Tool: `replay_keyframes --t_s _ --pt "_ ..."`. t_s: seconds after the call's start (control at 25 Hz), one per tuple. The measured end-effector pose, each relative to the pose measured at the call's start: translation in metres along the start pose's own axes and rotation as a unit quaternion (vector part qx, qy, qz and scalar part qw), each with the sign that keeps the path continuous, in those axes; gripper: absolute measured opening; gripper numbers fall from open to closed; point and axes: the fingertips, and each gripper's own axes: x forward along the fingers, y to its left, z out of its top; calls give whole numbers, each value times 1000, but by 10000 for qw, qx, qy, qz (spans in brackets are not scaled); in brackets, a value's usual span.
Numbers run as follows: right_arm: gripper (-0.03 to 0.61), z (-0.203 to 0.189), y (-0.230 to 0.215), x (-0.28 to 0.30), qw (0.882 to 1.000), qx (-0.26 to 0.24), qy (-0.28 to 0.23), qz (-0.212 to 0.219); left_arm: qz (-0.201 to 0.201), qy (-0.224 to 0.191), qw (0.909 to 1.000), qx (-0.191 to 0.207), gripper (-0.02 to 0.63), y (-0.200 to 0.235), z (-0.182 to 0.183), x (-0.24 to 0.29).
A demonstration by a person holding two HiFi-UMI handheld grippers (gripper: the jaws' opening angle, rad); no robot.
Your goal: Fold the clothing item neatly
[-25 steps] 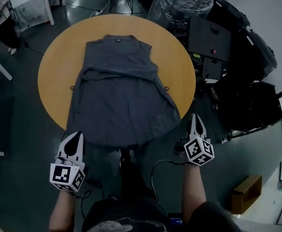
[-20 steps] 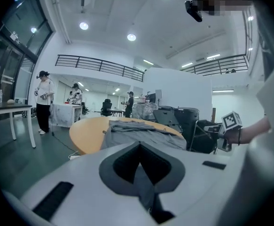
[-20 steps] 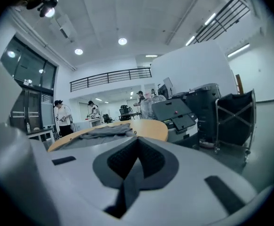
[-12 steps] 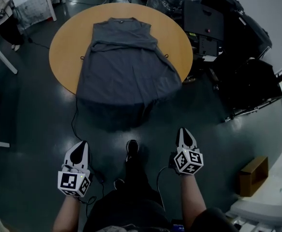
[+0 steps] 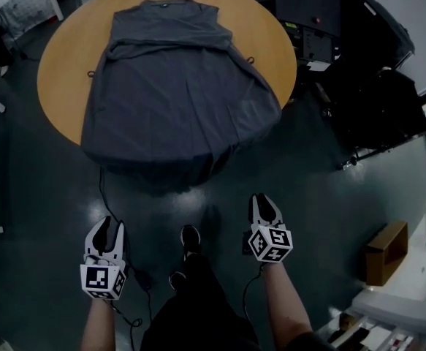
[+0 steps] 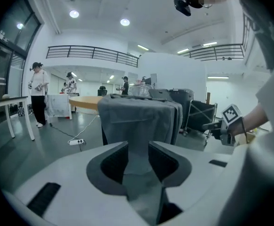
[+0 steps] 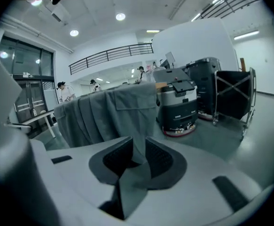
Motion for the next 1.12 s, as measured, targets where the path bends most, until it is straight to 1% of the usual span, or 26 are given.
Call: replay_keyframes --t_s 0.2,0.28,0.4,0.48,0.56,0.6,0.64,0.76,0.84,0.96,1.0,1.04,1.08,1.12 --pt "139 -47 -27 77 9986 -73 103 510 135 279 9995 87 161 46 -77 87" --pt "169 -67 -35 109 9971 -227 196 705 122 317 9994 41 216 58 -104 120" --pt "241 -101 -44 155 9911 -645 481 1057 -43 343 9994 -8 321 71 -139 169" --pt "288 -122 -48 185 9840 -1002 707 1290 -155 259 9995 2 367 83 -158 201" --pt "350 -142 -48 214 9767 -1244 821 1542 -218 62 9997 -63 431 98 -174 229" --pt "370 -148 -48 227 9739 -1298 827 1668 -240 -59 9997 -87 450 103 -179 240" --pt "380 -150 -47 237 9721 -1311 794 1773 -264 -177 9995 -77 456 105 -179 249" --pt "382 -132 -47 254 9710 -1340 535 1904 -371 -403 9983 194 456 96 -160 267" --pt "382 -122 -42 257 9700 -1481 444 1878 -552 -375 9969 420 454 84 -148 272" --pt "381 -116 -21 257 9669 -1580 382 1967 -856 -218 9948 516 453 69 -142 276" --pt "380 -115 -14 256 9660 -1556 373 2033 -854 -166 9947 554 438 66 -141 278" --pt "380 -115 -8 257 9650 -1529 371 2100 -776 -129 9950 617 328 65 -140 280" --pt "380 -115 -3 257 9641 -1513 373 2150 -659 -115 9954 690 124 65 -138 283" --pt "370 -115 -1 258 9638 -1513 375 2164 -568 -118 9956 733 15 64 -137 285"
